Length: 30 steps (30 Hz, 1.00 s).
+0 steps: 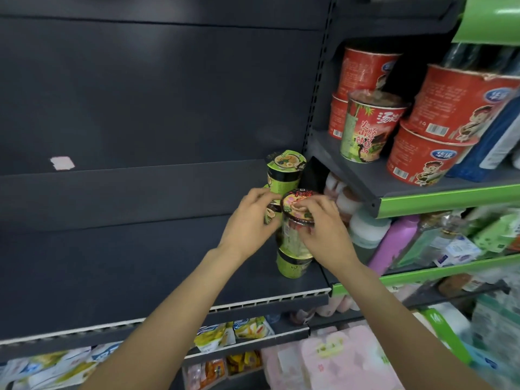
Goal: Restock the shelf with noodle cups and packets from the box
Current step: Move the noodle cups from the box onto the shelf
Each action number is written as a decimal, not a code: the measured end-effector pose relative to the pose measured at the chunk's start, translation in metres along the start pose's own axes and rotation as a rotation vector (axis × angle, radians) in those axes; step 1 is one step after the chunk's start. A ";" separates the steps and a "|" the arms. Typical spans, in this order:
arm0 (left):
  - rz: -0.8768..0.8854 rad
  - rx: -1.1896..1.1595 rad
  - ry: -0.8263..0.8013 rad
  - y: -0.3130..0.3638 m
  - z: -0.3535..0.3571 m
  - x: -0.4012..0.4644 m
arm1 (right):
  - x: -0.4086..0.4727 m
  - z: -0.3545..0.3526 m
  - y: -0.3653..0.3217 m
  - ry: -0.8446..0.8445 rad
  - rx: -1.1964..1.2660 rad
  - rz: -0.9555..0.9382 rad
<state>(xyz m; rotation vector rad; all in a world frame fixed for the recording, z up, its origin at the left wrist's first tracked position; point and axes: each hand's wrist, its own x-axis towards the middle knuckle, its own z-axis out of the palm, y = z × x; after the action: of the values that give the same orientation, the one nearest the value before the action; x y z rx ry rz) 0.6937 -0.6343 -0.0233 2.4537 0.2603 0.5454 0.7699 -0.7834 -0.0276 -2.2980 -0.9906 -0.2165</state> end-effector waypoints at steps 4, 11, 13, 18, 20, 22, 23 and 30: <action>-0.019 0.157 0.179 -0.013 -0.049 -0.023 | 0.009 0.015 -0.044 -0.001 0.116 -0.037; -0.173 0.300 0.369 -0.083 -0.144 -0.102 | 0.009 0.071 -0.172 -0.054 0.070 -0.226; -0.229 0.308 0.414 -0.109 -0.177 -0.133 | 0.003 0.093 -0.218 -0.100 0.092 -0.263; -0.373 0.320 0.427 -0.177 -0.262 -0.222 | -0.024 0.161 -0.331 -0.225 0.220 -0.241; -0.414 0.307 0.400 -0.204 -0.291 -0.258 | -0.037 0.188 -0.373 -0.276 0.276 -0.215; -0.449 0.309 0.381 -0.231 -0.317 -0.293 | -0.049 0.215 -0.412 -0.313 0.305 -0.227; -0.468 0.311 0.380 -0.244 -0.330 -0.308 | -0.055 0.228 -0.431 -0.326 0.316 -0.234; -0.650 0.302 0.421 -0.335 -0.403 -0.397 | -0.082 0.315 -0.543 -0.487 0.343 -0.307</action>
<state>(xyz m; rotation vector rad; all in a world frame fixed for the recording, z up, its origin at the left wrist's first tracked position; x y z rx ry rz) 0.1414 -0.2792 -0.0564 2.3044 1.3348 0.7540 0.3018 -0.3577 -0.0497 -1.9090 -1.4931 0.3829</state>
